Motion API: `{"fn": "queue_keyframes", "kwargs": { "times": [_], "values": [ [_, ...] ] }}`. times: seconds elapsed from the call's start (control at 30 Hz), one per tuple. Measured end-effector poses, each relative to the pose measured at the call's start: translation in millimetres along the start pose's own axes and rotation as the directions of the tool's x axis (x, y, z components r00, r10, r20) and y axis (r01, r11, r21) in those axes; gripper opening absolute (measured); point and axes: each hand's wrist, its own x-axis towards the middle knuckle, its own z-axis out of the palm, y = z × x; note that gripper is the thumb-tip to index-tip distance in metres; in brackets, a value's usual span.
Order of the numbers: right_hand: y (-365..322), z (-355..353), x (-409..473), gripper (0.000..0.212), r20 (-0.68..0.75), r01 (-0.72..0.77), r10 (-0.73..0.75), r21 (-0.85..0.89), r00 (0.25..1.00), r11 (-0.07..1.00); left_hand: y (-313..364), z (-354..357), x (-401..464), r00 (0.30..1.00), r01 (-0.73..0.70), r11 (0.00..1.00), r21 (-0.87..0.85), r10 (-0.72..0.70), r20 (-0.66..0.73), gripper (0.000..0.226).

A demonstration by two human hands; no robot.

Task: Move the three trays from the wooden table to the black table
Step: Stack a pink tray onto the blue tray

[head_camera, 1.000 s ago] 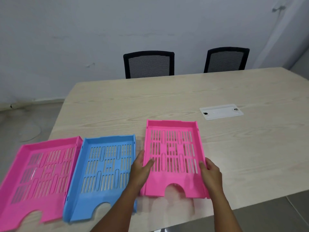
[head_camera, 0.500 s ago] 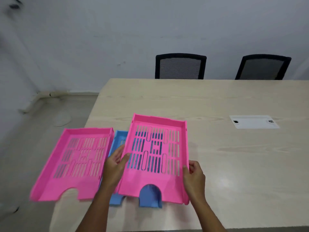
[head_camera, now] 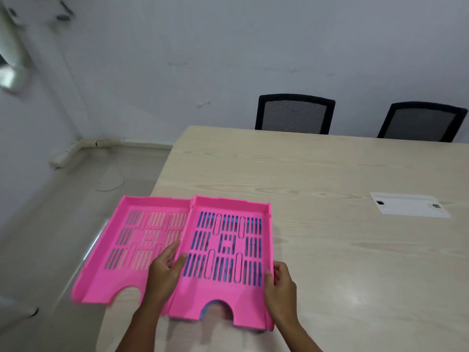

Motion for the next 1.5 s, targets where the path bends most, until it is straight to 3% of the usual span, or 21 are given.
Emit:
{"fn": "queue_keyframes", "kwargs": {
  "times": [0.57, 0.8, 0.97, 1.13, 1.23, 1.5],
  "values": [
    [-1.2, -6.0, 12.6, 0.014, 0.131, -0.018, 0.027, -0.074, 0.991, 0.997, -12.3, 11.0, 7.3, 0.999, -0.001, 0.999, 0.043, -0.001, 0.040, 0.055],
    [-1.6, -25.4, 28.4, 0.026, 0.114, -0.063, 0.070, -0.065, 0.991, 0.996, -11.5, 34.1, -1.4, 0.997, -0.014, 0.999, 0.051, 0.010, 0.083, 0.064],
    [9.2, -46.1, 41.5, 0.031, 0.046, -0.084, 0.087, -0.063, 0.995, 0.995, -15.1, 57.4, -8.7, 0.991, -0.074, 0.965, 0.252, 0.043, 0.126, 0.075],
    [7.7, -56.3, 42.3, 0.036, -0.020, -0.093, 0.092, -0.056, 0.996, 0.994, -5.0, 67.8, -11.3, 0.987, -0.081, 0.978, 0.194, 0.051, 0.155, 0.072],
    [-2.5, -59.7, 41.3, 0.046, -0.068, -0.050, 0.045, -0.077, 0.997, 0.996, -5.6, 69.6, -9.5, 0.989, -0.063, 0.984, 0.169, 0.039, 0.141, 0.067],
    [-30.6, -47.7, 42.6, 0.042, -0.112, 0.117, -0.126, -0.078, 0.986, 0.990, 0.1, 60.9, -3.3, 0.993, -0.079, 0.985, 0.156, 0.064, 0.096, 0.061]
  ]
}}
